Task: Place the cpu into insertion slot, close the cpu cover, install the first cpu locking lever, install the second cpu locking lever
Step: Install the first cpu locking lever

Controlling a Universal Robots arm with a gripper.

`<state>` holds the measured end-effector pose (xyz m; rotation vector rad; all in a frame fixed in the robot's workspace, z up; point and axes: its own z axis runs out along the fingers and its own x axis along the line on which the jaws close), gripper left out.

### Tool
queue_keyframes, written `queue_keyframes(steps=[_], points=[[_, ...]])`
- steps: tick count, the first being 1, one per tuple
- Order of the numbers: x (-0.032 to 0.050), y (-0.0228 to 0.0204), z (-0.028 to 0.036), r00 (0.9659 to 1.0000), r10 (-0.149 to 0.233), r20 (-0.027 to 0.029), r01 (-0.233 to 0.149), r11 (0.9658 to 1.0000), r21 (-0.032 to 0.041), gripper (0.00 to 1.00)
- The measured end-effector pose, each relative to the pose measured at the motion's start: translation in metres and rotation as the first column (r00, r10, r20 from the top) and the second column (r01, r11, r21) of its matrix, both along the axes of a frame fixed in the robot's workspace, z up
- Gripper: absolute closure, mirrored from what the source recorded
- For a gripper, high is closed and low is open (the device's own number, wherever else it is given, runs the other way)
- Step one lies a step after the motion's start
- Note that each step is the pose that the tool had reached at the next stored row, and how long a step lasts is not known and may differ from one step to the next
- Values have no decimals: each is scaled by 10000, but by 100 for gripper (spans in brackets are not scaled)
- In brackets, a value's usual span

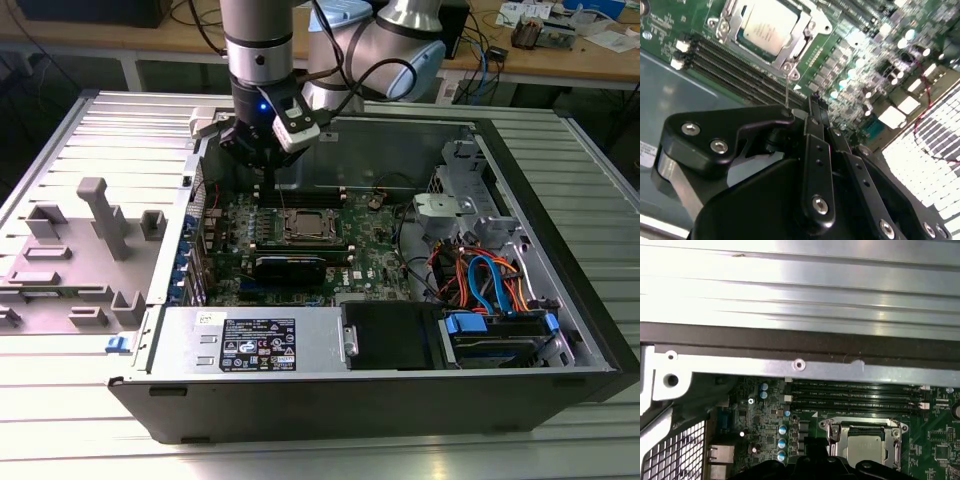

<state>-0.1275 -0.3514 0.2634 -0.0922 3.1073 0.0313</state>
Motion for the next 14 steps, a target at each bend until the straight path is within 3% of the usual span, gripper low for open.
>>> queue_keyframes(steps=[4,7,14], points=[[35,55,-9,10000,16,1,-16,10000,1,89],[106,77,-18,10000,19,1,-19,10000,1,89],[355,109,-79,10000,29,0,-29,10000,0,89]])
